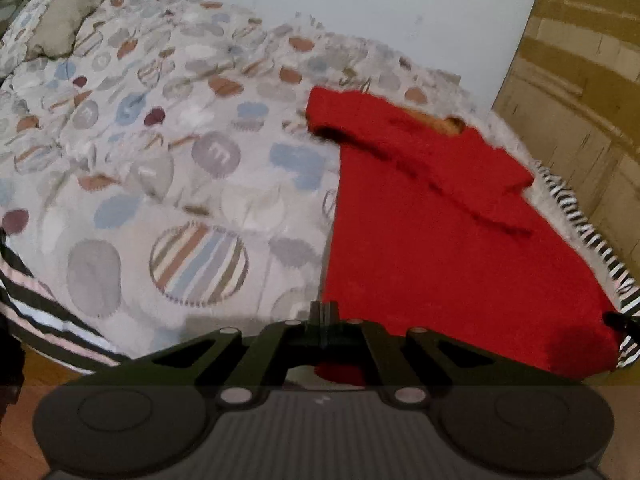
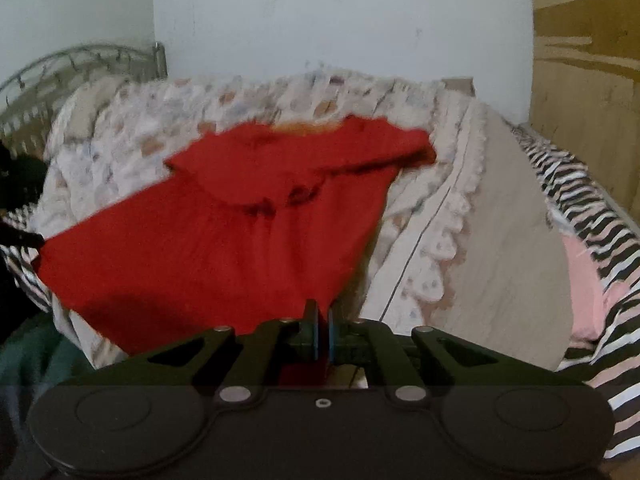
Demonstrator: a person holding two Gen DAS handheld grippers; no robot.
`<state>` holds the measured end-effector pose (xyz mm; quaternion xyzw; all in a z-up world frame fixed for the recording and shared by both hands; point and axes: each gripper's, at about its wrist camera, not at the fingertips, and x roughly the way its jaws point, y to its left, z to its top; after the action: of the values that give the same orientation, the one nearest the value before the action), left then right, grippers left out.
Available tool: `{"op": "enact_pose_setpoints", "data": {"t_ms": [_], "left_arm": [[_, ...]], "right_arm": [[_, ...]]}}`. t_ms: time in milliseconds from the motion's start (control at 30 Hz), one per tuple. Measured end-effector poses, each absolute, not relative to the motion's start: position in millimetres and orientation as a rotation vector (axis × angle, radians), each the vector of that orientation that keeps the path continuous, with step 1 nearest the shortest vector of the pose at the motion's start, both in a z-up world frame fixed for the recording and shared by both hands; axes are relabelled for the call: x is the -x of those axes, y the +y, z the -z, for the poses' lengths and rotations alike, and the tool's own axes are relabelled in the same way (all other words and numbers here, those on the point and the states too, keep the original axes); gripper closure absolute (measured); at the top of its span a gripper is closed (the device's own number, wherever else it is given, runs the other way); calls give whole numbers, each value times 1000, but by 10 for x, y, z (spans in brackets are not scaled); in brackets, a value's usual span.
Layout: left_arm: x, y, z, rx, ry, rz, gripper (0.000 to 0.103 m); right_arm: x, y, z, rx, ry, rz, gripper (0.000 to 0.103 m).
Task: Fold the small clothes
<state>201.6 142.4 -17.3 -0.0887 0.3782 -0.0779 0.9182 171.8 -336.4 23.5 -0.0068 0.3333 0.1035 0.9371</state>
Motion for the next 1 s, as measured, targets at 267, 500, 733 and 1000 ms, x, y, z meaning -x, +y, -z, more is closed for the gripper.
{"op": "enact_pose_setpoints", "data": {"t_ms": [267,500,733,1000], "left_arm": [[-2016,1372,391,173,788,196,98],[-1970,1248,303,87,747,126,21],[-1836,1048,178,-13,619,91,0],[-1792,747,215,-98,623,179,0]], "right_arm": [[-1636,-3335,-82,58,669,-216,89],[-1366,-3271,-166,262,588,-259,38],[-979,-2808,6,774,474,-381,8],[-966,-2593,686,1338,365,-279,13]]}}
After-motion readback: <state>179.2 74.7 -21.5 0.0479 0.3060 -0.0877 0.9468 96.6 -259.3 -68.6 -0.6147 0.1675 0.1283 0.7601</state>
